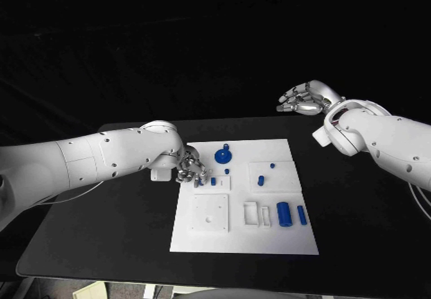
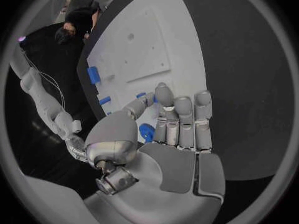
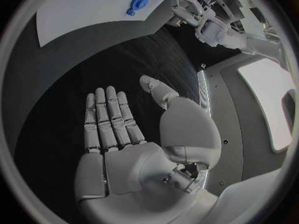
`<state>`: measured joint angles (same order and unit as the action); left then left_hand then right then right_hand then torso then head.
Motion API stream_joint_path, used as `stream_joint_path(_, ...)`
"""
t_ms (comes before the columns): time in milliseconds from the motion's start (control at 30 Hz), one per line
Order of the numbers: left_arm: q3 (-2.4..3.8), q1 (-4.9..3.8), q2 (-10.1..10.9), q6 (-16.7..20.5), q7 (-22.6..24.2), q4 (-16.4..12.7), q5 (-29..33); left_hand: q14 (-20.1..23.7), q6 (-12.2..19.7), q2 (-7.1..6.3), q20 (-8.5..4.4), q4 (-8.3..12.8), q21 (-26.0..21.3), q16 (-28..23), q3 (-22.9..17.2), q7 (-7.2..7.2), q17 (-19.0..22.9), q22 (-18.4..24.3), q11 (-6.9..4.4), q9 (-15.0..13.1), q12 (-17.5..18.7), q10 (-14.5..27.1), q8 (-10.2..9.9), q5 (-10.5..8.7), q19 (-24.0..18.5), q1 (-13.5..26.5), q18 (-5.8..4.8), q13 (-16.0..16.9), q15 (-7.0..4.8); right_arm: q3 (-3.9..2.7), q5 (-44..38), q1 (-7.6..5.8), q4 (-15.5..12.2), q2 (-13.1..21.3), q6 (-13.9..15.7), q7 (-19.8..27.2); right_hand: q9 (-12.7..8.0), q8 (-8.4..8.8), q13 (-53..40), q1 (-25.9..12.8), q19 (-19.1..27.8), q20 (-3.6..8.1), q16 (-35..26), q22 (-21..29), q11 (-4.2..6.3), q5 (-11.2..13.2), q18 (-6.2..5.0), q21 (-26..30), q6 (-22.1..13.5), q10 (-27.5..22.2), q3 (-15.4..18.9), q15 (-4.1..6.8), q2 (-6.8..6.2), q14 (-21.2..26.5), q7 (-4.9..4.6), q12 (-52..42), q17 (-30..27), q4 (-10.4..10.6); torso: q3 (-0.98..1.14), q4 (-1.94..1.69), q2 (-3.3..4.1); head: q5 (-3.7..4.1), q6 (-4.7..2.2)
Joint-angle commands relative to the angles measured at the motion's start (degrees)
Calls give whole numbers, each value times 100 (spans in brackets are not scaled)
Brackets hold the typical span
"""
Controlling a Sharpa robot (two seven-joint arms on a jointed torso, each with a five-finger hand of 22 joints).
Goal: Assemble the parts on the task board
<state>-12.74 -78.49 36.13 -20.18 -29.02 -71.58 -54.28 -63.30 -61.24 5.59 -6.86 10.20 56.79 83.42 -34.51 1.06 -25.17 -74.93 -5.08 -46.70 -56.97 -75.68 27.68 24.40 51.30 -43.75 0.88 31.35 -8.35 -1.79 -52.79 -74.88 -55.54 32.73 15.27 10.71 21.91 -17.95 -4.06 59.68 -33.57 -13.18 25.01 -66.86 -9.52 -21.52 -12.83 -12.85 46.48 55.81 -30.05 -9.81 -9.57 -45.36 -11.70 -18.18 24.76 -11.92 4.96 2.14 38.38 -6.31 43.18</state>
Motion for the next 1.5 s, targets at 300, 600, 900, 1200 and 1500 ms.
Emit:
stream_joint_path(300,-54,50,-58,-169,5,-28,-511,-147,0,54,-817,646,30,14,-715,0,4,-104,-14,-47,-30,3,-87,-70,41,-81,12,4,-183,-3,-7,2,-18,-8,-75,66,-6,-20,10,-27,-36,-11,25,-8,10,-37,75,35,-53,47,26,-15,15,-14,3,41,-11,-8,3,0,-1,6,16)
stream_joint_path(600,-58,69,-48,-97,-81,-58,-643,-146,58,22,-812,596,24,0,-678,45,17,-87,33,-70,-27,-11,-235,-301,55,-98,10,-3,-181,-3,-7,8,-22,1,-73,66,-8,-20,10,-28,-37,-11,26,-11,10,-37,75,39,-54,46,28,-15,15,-13,3,43,-14,-8,1,1,-1,11,20)
stream_joint_path(900,-58,70,5,63,-163,-87,-644,-145,498,-910,-797,-124,-34,-49,-514,219,51,-50,188,204,-3,-17,-844,-1616,100,137,36,-28,-89,-3,-6,16,-23,8,-70,65,-9,-18,10,-31,-37,-12,27,-13,9,-37,75,43,-57,46,31,-16,13,-12,2,45,-17,-7,-1,1,3,16,13)
stream_joint_path(1200,-54,73,120,200,-150,-123,-592,-87,760,-1751,-727,-672,-85,-83,-556,318,65,-41,277,361,4,63,-1102,-2161,78,379,92,-23,-8,-3,-5,20,-24,11,-66,66,-12,-14,11,-33,-37,-12,28,-15,8,-39,75,48,-65,44,34,-19,9,-9,-2,48,-21,-7,-1,1,0,31,7)
stream_joint_path(1500,-39,73,249,312,-150,-176,-291,-78,745,-1941,-683,-997,-73,-69,-636,333,56,-59,294,393,-18,81,-1129,-2162,77,293,132,-3,11,-3,-4,25,-17,13,-66,63,-15,-10,11,-33,-36,-12,28,-18,6,-41,75,54,-73,42,35,-22,8,-6,-4,52,-26,-8,-1,1,-1,40,-2)
